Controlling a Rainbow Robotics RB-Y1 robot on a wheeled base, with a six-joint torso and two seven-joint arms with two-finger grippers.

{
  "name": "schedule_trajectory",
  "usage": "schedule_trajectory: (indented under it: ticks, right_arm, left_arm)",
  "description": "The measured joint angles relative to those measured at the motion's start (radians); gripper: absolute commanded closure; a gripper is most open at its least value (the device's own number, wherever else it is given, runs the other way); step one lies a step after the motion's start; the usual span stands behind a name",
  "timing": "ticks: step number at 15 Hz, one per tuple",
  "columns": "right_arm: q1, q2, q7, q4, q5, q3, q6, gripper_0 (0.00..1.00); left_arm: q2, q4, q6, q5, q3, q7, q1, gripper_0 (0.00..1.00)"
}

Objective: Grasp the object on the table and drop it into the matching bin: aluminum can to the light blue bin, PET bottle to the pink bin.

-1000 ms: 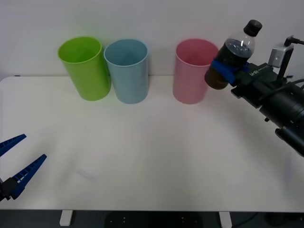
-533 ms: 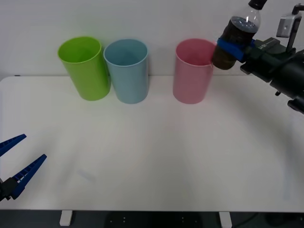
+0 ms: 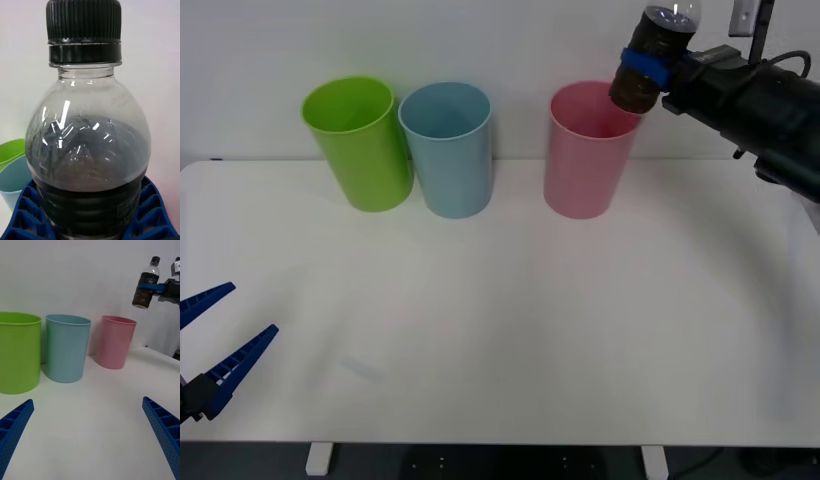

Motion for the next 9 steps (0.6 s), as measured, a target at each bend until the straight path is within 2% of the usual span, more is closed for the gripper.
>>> schedule_trajectory:
  ticks: [5,9]
  right_arm:
    - [-0.147,0.118,0.008,0.229,0.113,0.0,-0.012,1.0]
    - [-0.242,0.181,0.03,0.362,0.148,0.0,-0.008,1.0]
  left_arm:
    - [0.0,0.0,0.0,0.0,0.0,0.0,0.0,0.0]
    - [0.0,0.0,0.0,0.0,0.0,0.0,0.0,0.0]
